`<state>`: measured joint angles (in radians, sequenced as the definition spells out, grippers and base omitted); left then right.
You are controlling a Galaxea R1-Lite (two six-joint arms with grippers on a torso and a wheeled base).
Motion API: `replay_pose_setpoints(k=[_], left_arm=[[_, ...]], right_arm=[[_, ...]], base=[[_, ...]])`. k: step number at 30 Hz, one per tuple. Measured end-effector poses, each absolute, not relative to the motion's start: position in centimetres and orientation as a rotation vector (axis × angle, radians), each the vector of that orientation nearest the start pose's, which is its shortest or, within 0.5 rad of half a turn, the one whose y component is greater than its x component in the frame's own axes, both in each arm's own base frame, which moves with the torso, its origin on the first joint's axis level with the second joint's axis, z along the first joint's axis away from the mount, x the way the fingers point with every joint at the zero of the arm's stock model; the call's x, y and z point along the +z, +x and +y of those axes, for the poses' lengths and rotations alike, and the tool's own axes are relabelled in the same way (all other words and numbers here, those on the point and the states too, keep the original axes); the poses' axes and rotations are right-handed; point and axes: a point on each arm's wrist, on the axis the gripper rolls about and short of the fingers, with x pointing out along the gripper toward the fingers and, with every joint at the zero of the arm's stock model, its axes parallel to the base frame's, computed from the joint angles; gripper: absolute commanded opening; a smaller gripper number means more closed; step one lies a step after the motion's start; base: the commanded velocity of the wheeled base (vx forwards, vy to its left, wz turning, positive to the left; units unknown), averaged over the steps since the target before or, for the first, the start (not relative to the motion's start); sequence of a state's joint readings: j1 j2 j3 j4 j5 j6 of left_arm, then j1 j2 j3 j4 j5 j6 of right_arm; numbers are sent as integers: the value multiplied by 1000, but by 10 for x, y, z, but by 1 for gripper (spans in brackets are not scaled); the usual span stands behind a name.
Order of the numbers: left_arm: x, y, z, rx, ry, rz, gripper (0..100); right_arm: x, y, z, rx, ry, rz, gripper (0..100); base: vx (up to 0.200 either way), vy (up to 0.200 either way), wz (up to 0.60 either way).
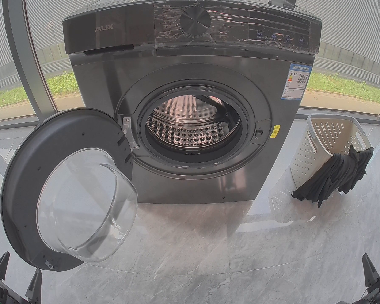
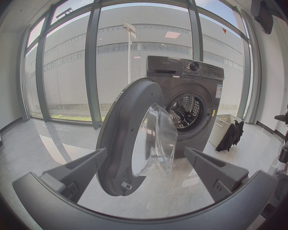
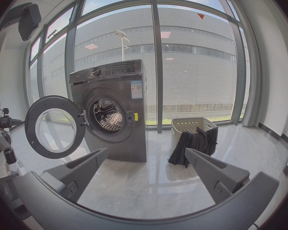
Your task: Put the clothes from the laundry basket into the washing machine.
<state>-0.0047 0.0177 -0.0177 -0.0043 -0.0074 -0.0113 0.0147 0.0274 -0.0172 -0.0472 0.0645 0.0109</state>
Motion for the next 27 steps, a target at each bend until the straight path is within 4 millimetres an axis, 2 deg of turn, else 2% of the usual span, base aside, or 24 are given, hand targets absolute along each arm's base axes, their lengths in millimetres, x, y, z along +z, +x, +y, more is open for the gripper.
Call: replay_pose_setpoints(k=[5, 13, 22, 27], left_arm=[[81, -23, 0, -12, -11, -4, 100], [81, -23, 0, -12, -7, -3, 100], [81, -23, 0, -13, -10, -3, 100], [81, -23, 0, -7, -14, -4, 100]], right_arm=[[80, -23, 0, 9, 8, 2, 100], [81, -23, 0, 4, 4, -7, 100], [81, -23, 0, 6, 0, -9, 100], [81, -23, 0, 6, 0, -9, 100]], base=[[0, 0, 0], [0, 0, 0], [200, 0, 0], [0, 0, 0]])
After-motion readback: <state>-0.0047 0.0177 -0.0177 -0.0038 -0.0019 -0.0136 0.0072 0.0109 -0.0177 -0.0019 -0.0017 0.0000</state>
